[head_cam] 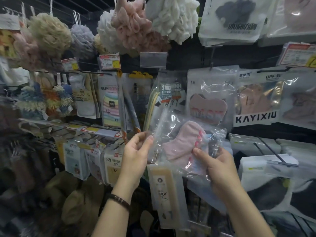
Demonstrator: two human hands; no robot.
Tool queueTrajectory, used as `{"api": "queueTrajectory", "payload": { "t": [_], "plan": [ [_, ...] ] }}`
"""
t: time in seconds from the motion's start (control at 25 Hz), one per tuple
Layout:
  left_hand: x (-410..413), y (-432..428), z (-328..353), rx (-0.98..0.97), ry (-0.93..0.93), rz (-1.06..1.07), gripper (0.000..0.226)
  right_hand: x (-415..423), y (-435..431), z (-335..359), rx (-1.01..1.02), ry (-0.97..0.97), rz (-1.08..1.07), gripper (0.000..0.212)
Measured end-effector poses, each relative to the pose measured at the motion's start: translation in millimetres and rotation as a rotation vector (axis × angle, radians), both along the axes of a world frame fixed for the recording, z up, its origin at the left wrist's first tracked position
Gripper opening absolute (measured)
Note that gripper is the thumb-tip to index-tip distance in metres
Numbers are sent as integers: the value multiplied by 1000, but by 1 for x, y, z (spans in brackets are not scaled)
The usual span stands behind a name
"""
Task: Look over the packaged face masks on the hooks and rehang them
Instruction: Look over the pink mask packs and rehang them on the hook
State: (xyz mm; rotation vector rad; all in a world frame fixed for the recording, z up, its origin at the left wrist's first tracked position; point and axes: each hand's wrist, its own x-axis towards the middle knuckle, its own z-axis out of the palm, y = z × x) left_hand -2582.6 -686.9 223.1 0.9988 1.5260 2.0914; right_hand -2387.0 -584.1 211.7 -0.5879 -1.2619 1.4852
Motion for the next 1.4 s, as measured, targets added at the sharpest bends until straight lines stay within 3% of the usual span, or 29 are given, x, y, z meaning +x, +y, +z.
{"api": "queueTrajectory", "payload": {
  "t": [0.12, 0.32, 0.52, 0.72, 0.88, 1.2, 1.28, 1.4],
  "plan": [
    [3, 4, -6, -54, -14, -85, 18, 6, 3, 5, 76, -66, 44, 21],
    [11, 8, -10, 33, -233, -59, 26, 7, -3, 11, 92, -13, 79, 30],
    [15, 14, -16, 80, -193, 79, 21, 8, -9, 11, 150, -21, 80, 30],
    [14, 15, -10, -92, -84, 122, 27, 10, -4, 9, 303, -22, 42, 27],
    [14, 16, -5, -217, -205, 59, 34, 14, 0, 4, 418, -120, 54, 32],
    [10, 24, -4, -178, -216, 107, 36, 20, -4, 3, 255, -11, 151, 32],
    [11, 24, 0, -146, -173, 130, 35, 21, -4, 3, 316, -37, 110, 26],
    [13, 21, 14, -110, 60, 246, 33, 24, -2, 2, 421, -150, -57, 17]
  ]
}}
